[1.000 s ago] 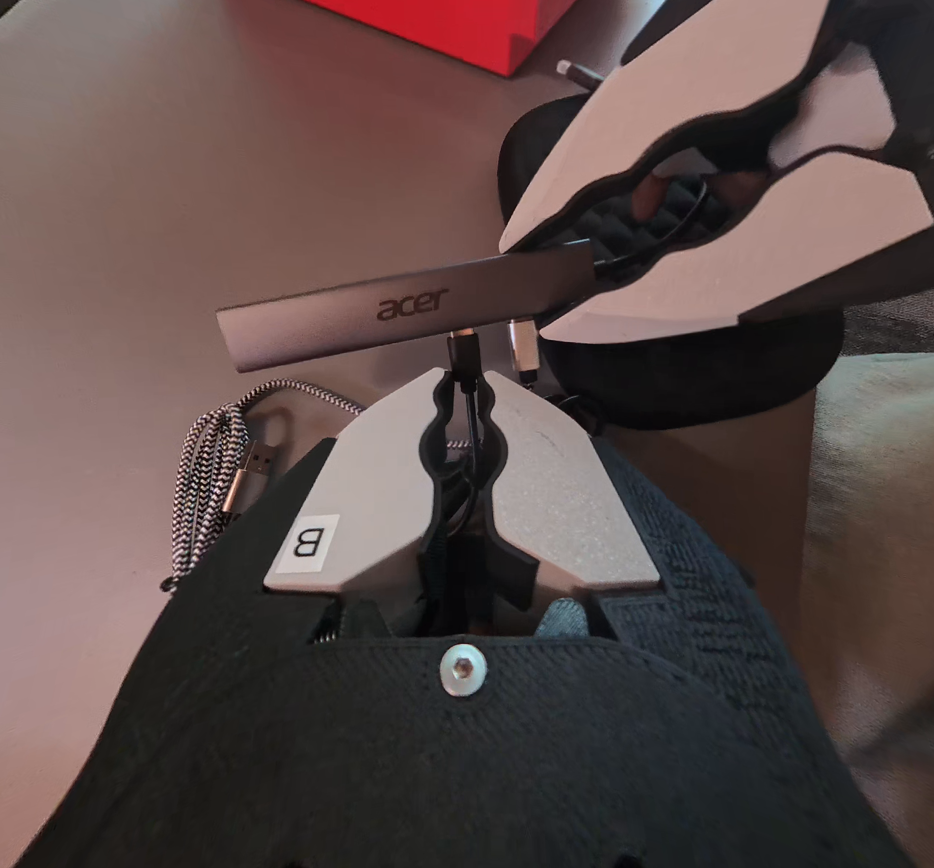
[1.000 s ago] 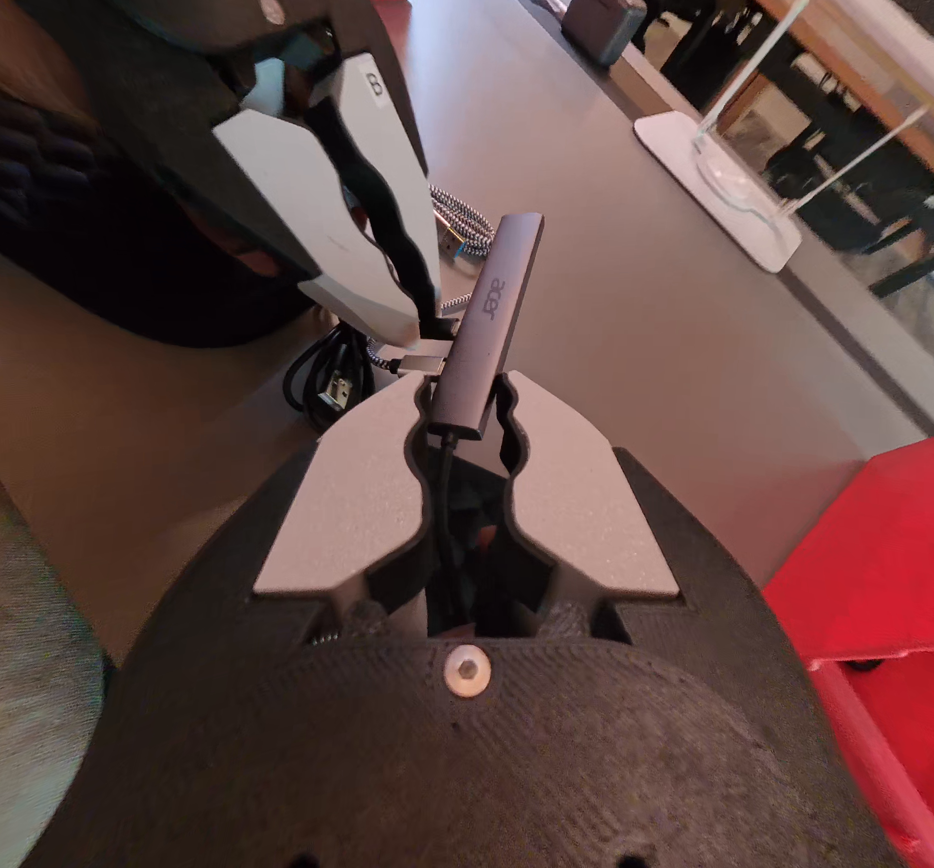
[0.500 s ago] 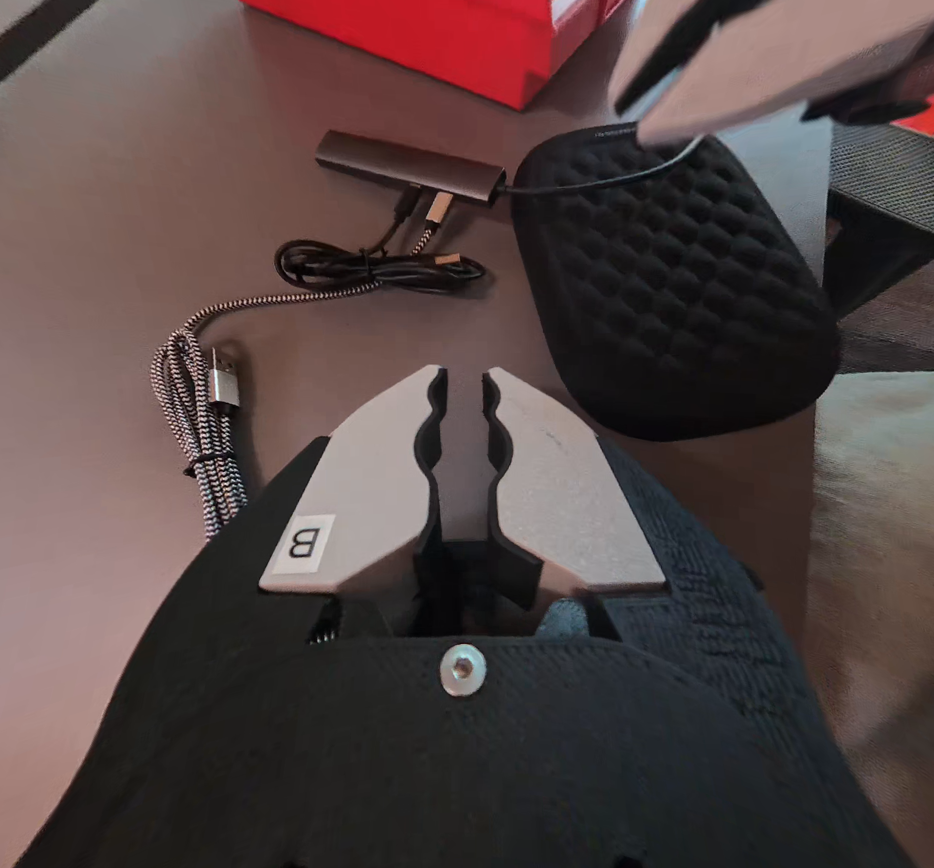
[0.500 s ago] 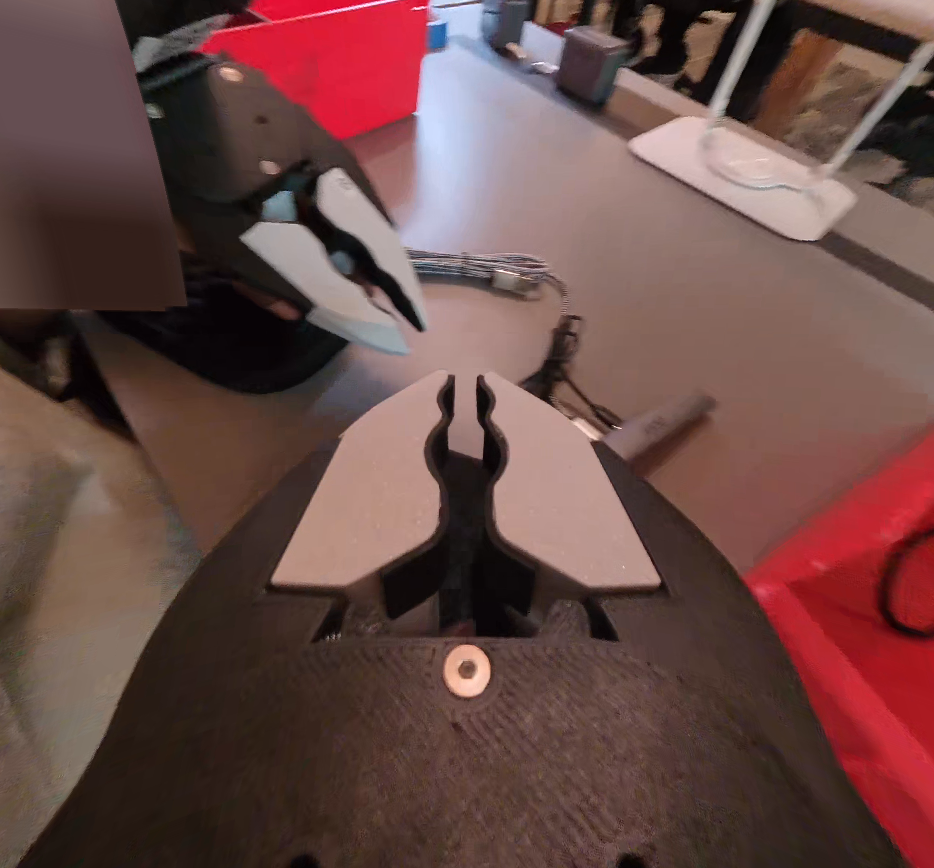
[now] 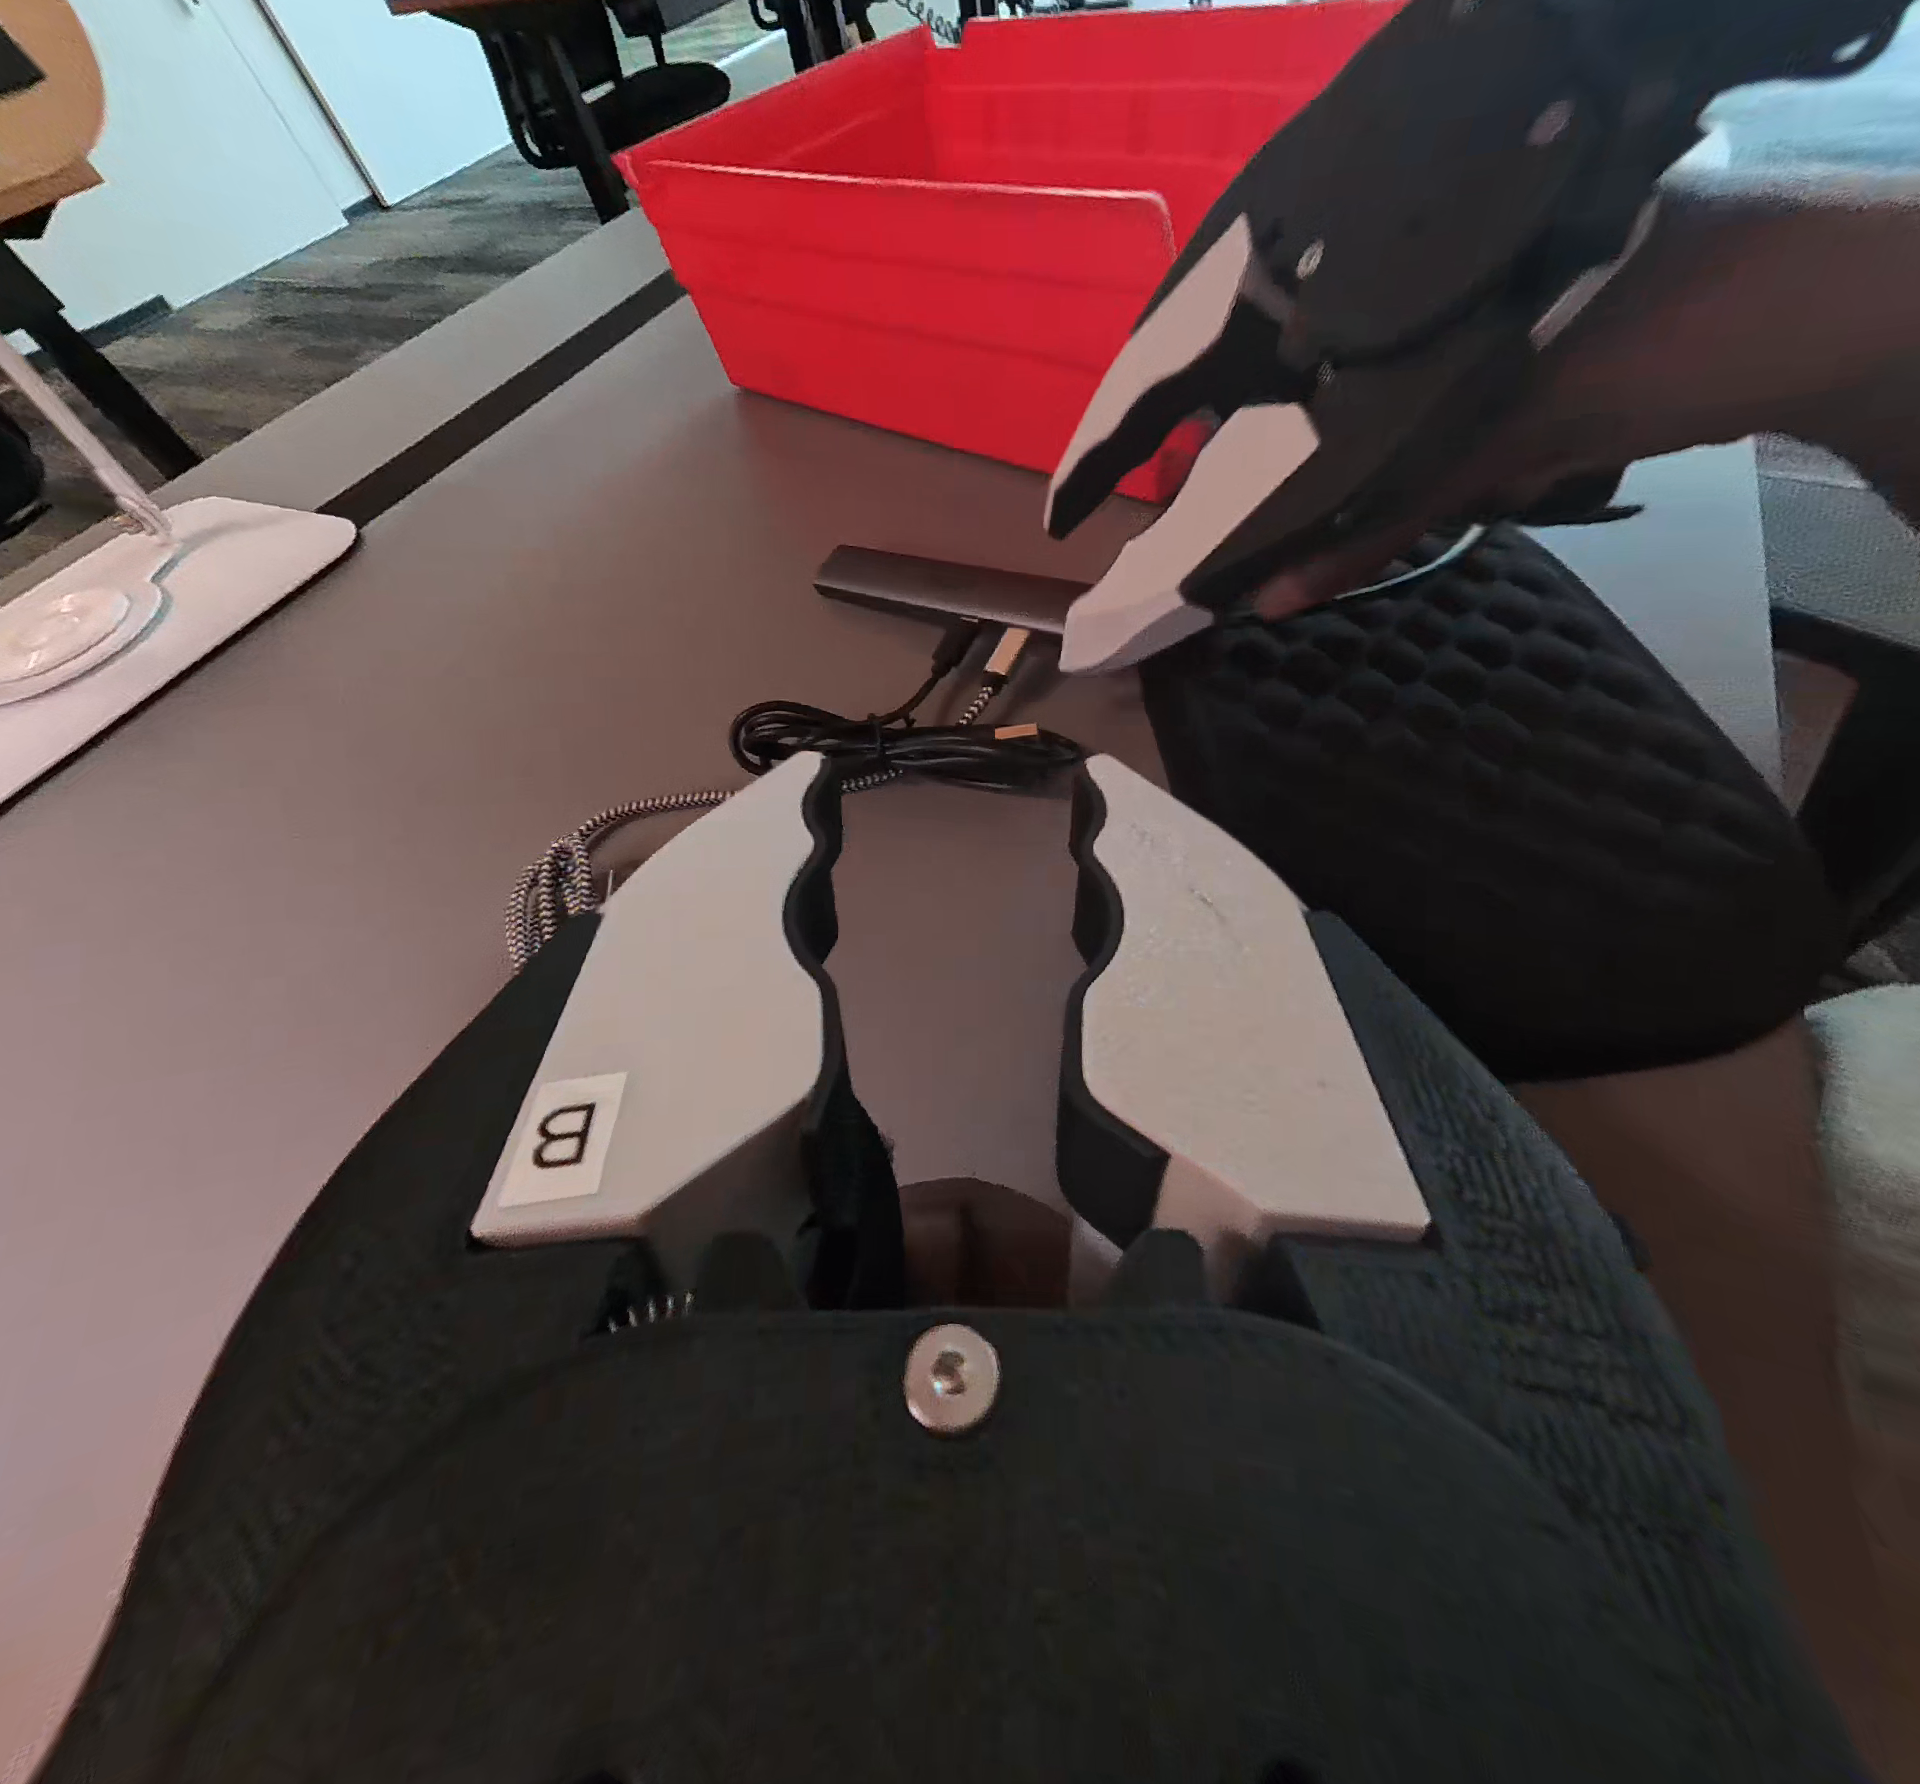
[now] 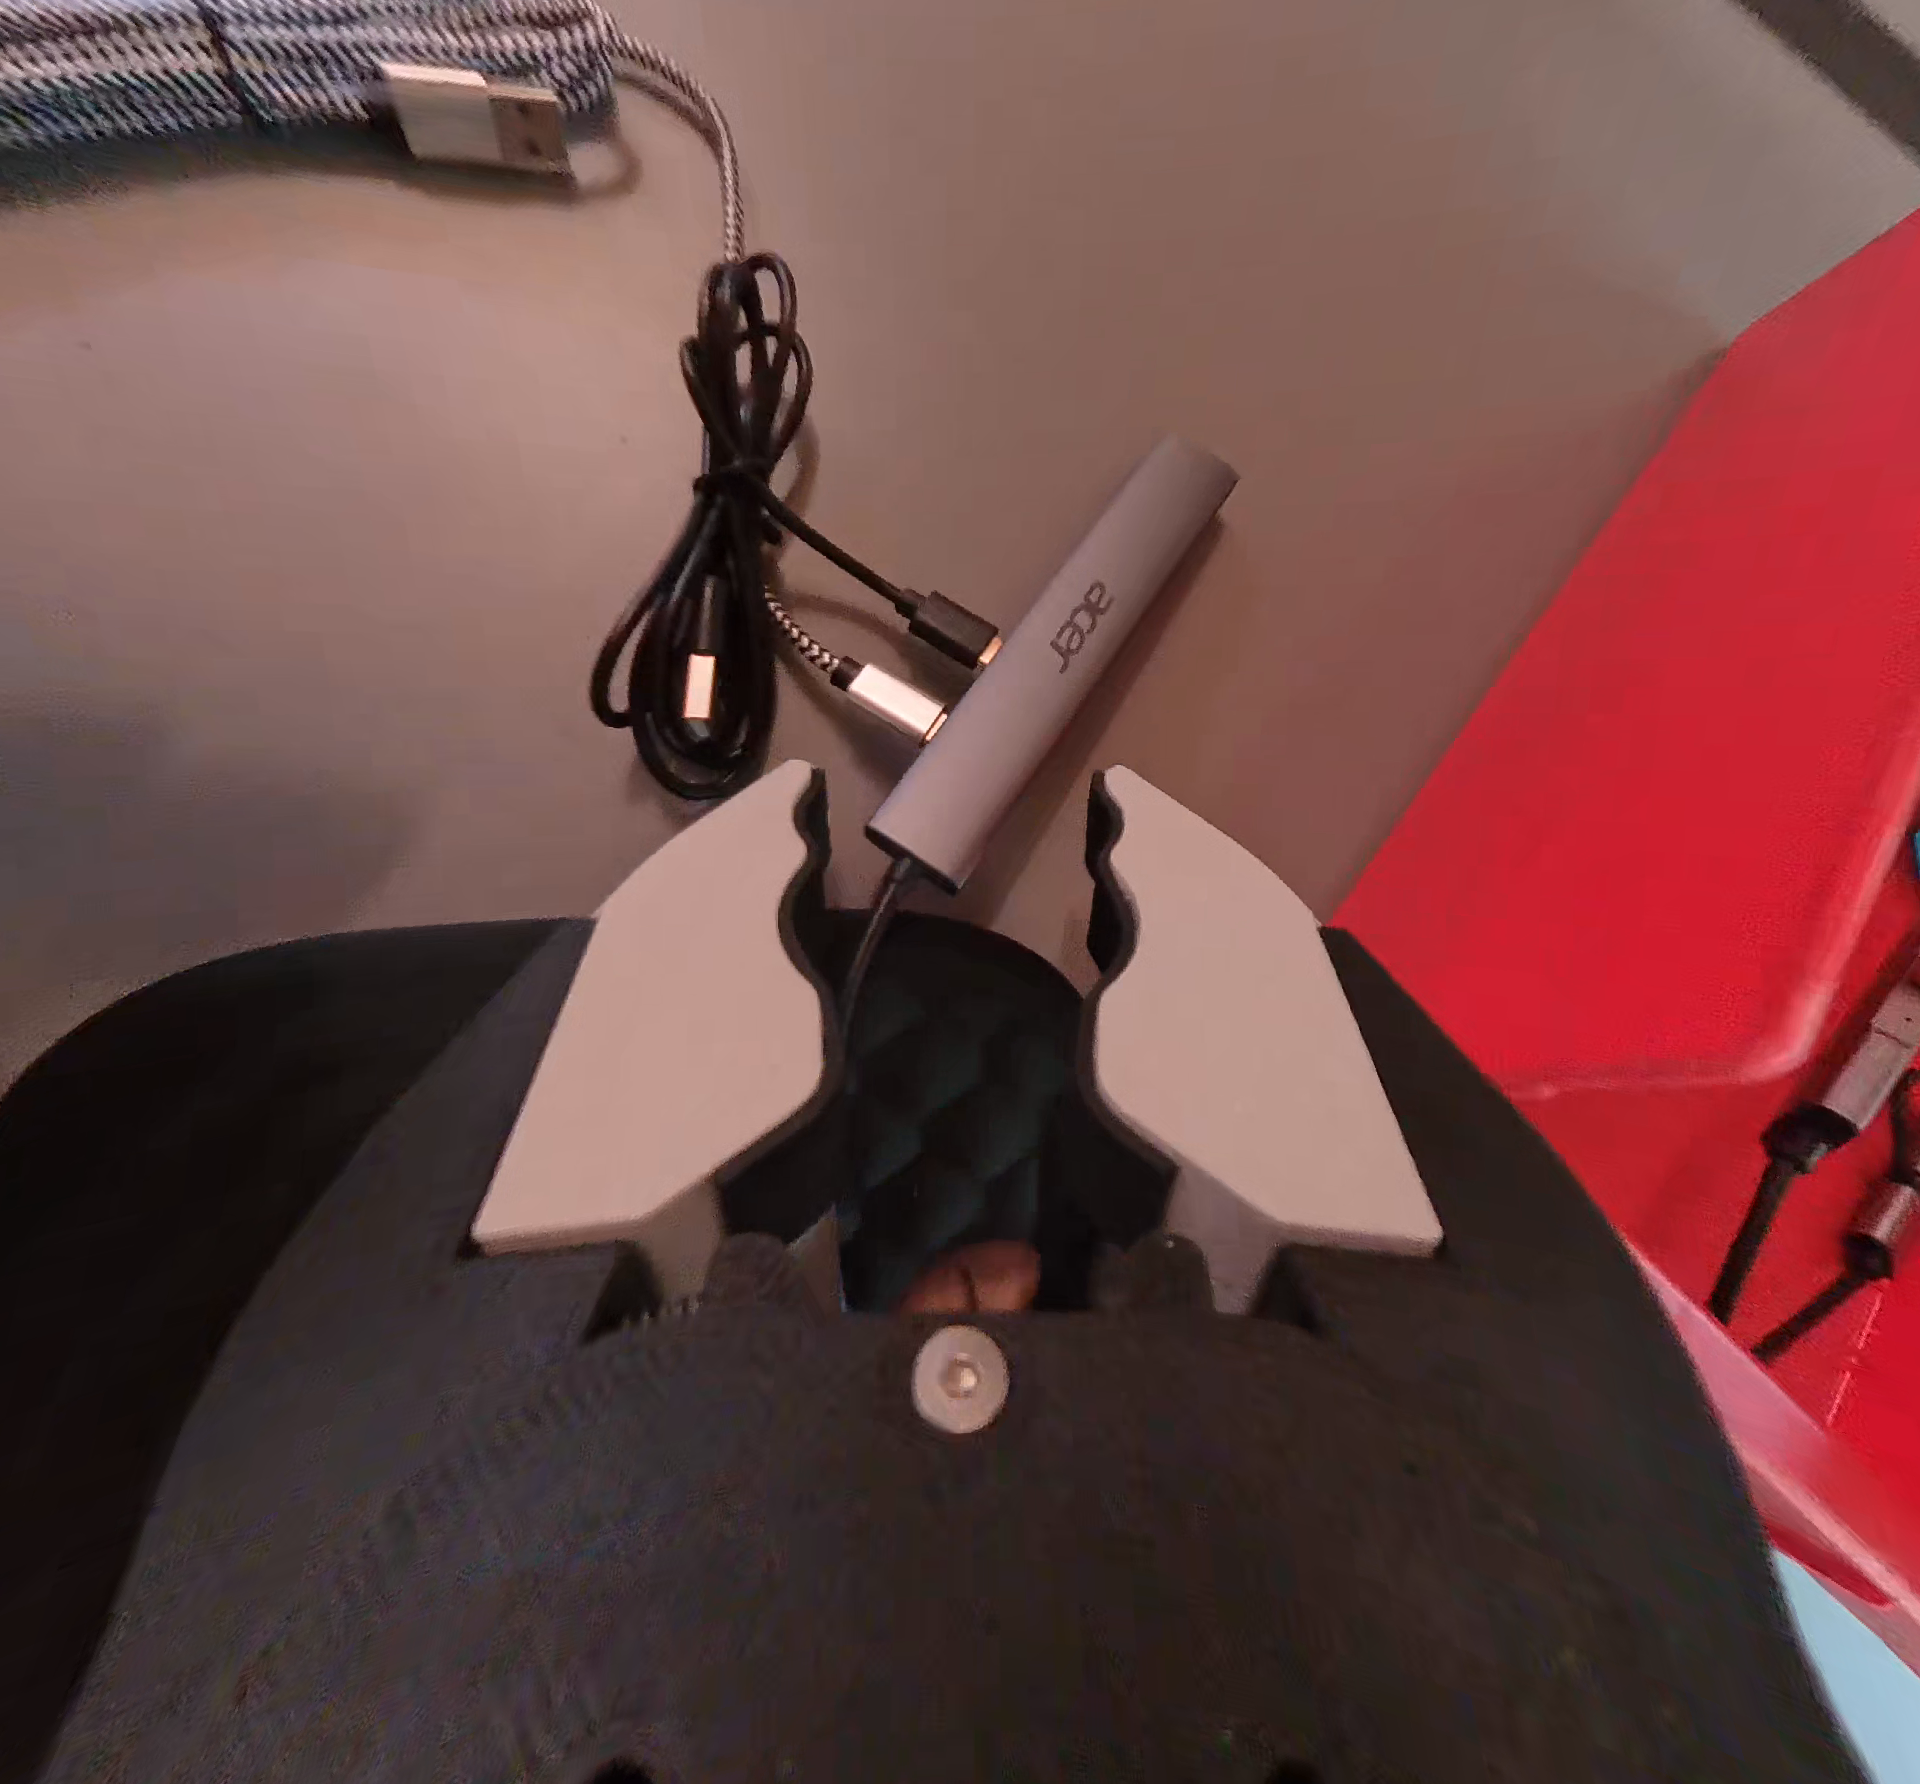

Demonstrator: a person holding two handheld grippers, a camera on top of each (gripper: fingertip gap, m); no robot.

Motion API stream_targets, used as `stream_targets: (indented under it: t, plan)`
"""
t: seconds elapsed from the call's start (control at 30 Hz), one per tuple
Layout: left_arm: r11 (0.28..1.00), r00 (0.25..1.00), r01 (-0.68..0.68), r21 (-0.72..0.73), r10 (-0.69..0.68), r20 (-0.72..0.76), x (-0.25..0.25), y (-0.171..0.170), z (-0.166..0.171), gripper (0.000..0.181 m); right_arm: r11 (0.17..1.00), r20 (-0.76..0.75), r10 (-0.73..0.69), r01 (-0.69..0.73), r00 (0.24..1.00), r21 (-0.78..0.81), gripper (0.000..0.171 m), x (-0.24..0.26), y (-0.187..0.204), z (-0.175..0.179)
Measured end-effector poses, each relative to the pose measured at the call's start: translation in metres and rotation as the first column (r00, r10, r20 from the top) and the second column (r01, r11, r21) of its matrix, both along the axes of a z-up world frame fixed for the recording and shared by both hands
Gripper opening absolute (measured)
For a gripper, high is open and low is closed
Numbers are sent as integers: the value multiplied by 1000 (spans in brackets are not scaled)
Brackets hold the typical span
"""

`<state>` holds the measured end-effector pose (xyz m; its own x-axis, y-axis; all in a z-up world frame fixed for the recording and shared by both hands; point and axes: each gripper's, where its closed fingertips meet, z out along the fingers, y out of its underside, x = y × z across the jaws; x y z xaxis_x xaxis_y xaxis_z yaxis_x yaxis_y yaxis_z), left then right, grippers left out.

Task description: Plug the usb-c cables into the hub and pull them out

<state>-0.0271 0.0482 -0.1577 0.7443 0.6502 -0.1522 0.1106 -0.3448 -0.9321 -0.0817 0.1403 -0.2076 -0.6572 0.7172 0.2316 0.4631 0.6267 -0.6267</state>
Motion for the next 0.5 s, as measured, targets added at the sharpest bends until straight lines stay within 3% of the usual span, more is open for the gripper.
stream_targets:
  t: [0.23,0.37,0.5]
  plan:
    - [996,1000,-17,83,17,1,-2,-5,8,46,999,8,1,-1,1000,48,33,-11,-3,-17]
    - [996,999,-24,82,27,-41,-3,-3,13,47,996,-220,90,-90,971,8,28,-5,-13,12]
    - [997,998,-11,71,16,-68,-3,9,19,46,964,-504,261,-248,824,94,27,16,-29,48]
